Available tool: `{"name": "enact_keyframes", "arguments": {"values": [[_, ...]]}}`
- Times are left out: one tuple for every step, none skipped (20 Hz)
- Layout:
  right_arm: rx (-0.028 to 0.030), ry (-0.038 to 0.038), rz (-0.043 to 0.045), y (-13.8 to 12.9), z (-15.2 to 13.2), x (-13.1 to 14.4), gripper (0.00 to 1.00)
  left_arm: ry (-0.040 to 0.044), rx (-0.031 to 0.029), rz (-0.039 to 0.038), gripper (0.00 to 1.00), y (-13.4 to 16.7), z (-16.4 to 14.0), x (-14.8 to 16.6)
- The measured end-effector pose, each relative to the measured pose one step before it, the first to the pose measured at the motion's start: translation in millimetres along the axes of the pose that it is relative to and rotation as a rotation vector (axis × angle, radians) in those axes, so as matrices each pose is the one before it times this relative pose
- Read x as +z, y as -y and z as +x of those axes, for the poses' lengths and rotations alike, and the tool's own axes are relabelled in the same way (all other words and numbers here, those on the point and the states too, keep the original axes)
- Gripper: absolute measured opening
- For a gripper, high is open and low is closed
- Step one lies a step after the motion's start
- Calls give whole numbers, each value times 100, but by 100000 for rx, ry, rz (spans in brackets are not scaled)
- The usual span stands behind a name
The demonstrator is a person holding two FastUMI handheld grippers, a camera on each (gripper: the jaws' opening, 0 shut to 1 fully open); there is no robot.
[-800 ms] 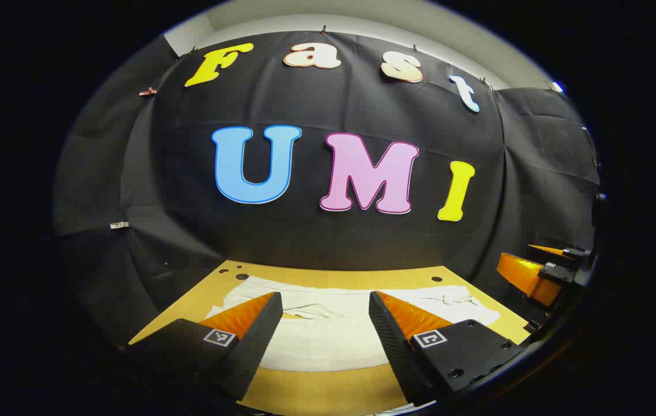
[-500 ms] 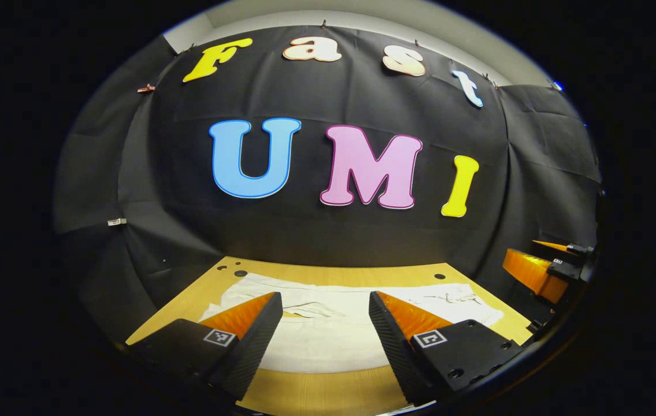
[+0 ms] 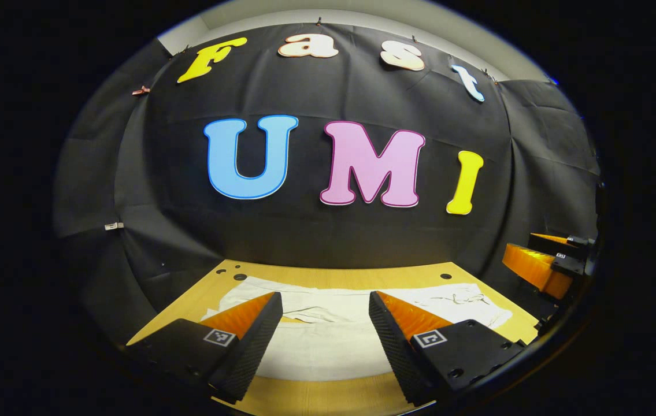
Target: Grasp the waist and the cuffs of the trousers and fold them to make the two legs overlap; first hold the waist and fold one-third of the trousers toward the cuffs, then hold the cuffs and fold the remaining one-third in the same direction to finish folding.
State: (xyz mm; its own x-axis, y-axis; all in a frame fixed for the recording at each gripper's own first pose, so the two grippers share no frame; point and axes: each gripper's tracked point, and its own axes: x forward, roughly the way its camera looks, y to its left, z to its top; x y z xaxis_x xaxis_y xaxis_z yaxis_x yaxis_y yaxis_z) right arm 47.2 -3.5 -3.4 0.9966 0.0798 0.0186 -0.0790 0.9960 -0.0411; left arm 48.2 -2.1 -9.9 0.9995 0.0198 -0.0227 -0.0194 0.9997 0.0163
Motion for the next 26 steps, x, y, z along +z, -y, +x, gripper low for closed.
{"name": "enact_keyframes", "arguments": {"values": [[-224,260,-251,290,216,46,97,208,255,-396,96,90,248,70],[89,89,338,296,265,-49,97,175,67,-317,96,101,47,-77],[261,-42,609,194,261,-198,98,209,-68,-368,96,163,127,48],[167,-489,586,233,383,-168,98,1,52,-88,96,109,317,-168],[50,-485,336,318,432,-235,98,-156,466,311,96,-22,294,-25],[-109,-173,-104,366,381,-166,97,-75,582,395,96,-36,77,-165],[-382,-346,-521,393,365,-173,97,245,211,305,96,4,72,135],[133,-163,-53,388,355,-164,98,147,349,305,96,-50,72,107],[261,-432,337,268,349,-297,98,-37,852,312,96,-142,180,100],[-11,-204,29,422,400,-319,98,-260,838,146,96,-121,62,-142],[-463,-692,-995,501,477,-294,98,-289,817,66,96,-109,88,-16],[-152,-479,-1977,497,281,-309,97,-164,1026,403,96,-134,23,-212],[-354,-219,-2251,519,386,-259,97,-333,891,685,96,-131,89,-87],[-216,227,-2380,614,298,-155,97,-374,816,581,96,-158,15,-224],[-23,255,-2668,507,165,-120,97,-343,564,257,96,-100,18,-133],[834,-24,-2699,401,239,-310,98,-509,522,0,96,-89,101,-238],[1344,-107,-3042,326,197,-360,97,-688,737,-134,96,-114,49,-293],[1167,278,-3444,443,181,-254,98,-586,589,-207,96,-164,108,-239],[698,3,-3822,572,315,-371,98,-628,583,-225,96,-131,45,-167],[917,-256,-3901,639,125,-424,98,-871,660,-201,96,-155,39,-346],[854,-403,-4001,540,191,-683,98,-770,618,-112,96,-218,69,-196],[897,-334,-4412,641,53,-643,98,-781,483,49,96,-157,56,-399],[1183,-551,-4672,588,148,-702,98,-670,531,404,96,-225,2,-202],[1340,-886,-4958,577,36,-893,97,-882,662,768,96,-265,-8,-324],[1848,-1269,-5047,392,60,-1081,98,-869,708,919,96,-310,-27,-187],[1903,-1938,-4811,277,-38,-1315,98,-807,565,809,96,-245,21,-366]]}}
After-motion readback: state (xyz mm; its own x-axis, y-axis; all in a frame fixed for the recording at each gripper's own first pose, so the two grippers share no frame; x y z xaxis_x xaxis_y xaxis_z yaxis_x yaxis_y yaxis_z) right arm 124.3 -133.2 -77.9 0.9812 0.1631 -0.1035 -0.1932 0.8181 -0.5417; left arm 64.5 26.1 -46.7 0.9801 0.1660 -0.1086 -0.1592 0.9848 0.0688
